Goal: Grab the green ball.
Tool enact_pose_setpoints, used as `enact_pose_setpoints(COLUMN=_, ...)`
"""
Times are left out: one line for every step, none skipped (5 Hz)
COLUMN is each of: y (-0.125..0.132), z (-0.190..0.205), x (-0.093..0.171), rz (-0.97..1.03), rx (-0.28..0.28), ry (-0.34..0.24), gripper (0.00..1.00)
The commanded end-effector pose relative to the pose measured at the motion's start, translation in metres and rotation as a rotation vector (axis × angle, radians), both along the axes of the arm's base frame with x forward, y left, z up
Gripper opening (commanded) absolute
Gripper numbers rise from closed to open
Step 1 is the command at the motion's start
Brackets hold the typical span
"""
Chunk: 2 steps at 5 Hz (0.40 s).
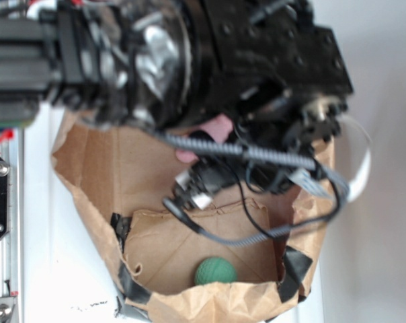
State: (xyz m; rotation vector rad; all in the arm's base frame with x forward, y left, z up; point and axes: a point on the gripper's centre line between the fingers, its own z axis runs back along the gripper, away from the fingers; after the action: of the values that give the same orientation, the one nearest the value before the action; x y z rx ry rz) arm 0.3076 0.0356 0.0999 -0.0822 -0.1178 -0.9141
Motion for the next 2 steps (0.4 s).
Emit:
enact_pose_setpoints(y=0.005, z=0.025, x=-0.026, rz=-0.167, rx=-0.004, ry=-0.068, gripper=1.0)
enact_pose_setpoints(y=-0.008, z=0.008, x=-0.035, rz=-0.239, rx=0.006, ry=-0.116, gripper=1.0)
